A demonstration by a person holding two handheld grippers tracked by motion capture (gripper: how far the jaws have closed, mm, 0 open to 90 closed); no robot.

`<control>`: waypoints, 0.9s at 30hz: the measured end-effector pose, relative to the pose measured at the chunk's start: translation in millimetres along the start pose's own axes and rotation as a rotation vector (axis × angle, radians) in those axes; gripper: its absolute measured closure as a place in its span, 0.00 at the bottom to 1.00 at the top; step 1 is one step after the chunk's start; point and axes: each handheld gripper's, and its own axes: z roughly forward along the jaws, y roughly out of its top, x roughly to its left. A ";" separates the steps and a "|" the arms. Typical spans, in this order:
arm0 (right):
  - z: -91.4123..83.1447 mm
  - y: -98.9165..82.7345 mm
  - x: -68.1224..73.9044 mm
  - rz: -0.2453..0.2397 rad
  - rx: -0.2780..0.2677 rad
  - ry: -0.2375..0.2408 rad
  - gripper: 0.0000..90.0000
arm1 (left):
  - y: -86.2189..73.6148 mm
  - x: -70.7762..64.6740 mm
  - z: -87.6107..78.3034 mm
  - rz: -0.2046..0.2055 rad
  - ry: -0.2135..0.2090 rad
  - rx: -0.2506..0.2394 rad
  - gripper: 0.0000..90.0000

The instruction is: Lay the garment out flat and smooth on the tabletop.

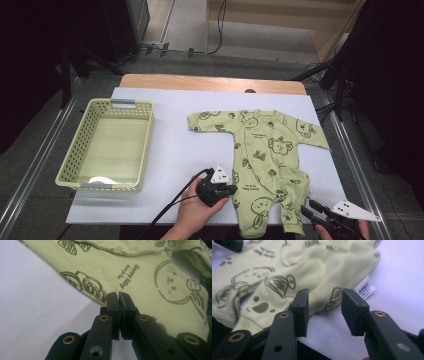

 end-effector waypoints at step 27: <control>-31.2 -10.0 -16.2 0.038 -0.011 -0.017 0.93 | 1.0 1.5 -2.2 0.001 -0.030 0.000 0.99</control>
